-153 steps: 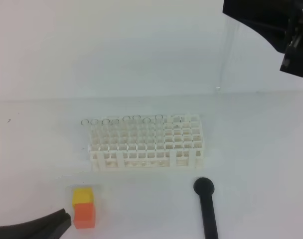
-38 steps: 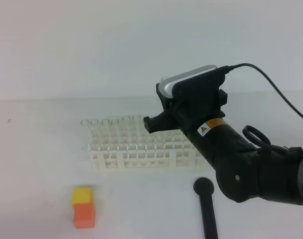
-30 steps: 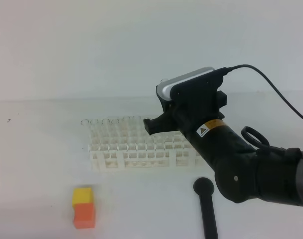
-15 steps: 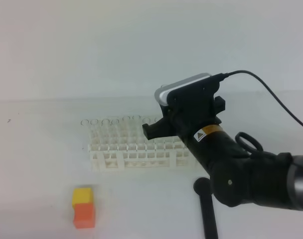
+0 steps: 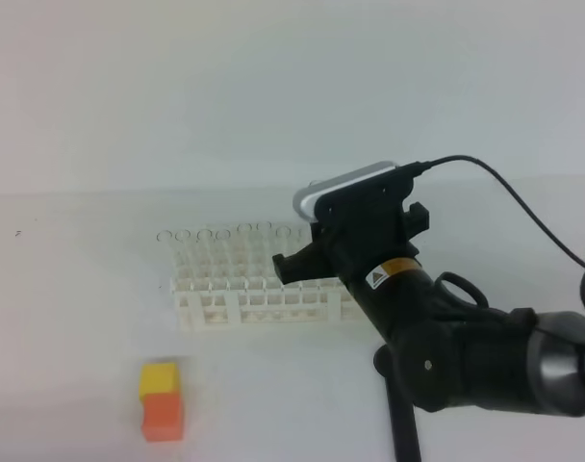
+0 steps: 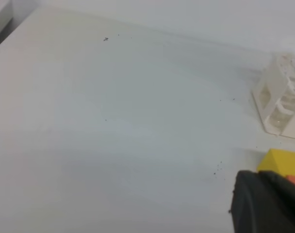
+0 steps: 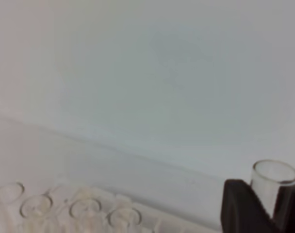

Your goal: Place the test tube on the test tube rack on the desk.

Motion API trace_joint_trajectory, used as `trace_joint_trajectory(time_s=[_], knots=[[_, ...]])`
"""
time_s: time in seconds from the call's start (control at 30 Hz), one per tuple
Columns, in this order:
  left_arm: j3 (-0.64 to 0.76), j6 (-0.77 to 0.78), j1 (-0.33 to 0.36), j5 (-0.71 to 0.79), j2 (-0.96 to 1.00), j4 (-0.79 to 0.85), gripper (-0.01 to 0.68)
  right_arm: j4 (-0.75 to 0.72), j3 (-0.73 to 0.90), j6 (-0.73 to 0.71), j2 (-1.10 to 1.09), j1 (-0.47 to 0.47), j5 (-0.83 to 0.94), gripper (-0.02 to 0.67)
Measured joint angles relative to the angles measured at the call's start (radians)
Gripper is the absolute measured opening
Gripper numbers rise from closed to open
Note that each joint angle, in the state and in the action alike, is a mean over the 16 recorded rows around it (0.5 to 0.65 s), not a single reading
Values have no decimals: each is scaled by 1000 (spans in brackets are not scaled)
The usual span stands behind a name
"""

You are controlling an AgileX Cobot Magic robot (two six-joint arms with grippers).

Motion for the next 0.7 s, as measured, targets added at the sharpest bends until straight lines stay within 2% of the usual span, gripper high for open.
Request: trace_joint_trajectory(time_s=[0.43, 0.7], knots=[[0, 2, -71, 2, 0, 0, -1, 7, -1, 30, 59, 10, -80, 128], [0, 2, -80, 3, 0, 0, -1, 9, -3, 62, 82, 13, -129, 128]])
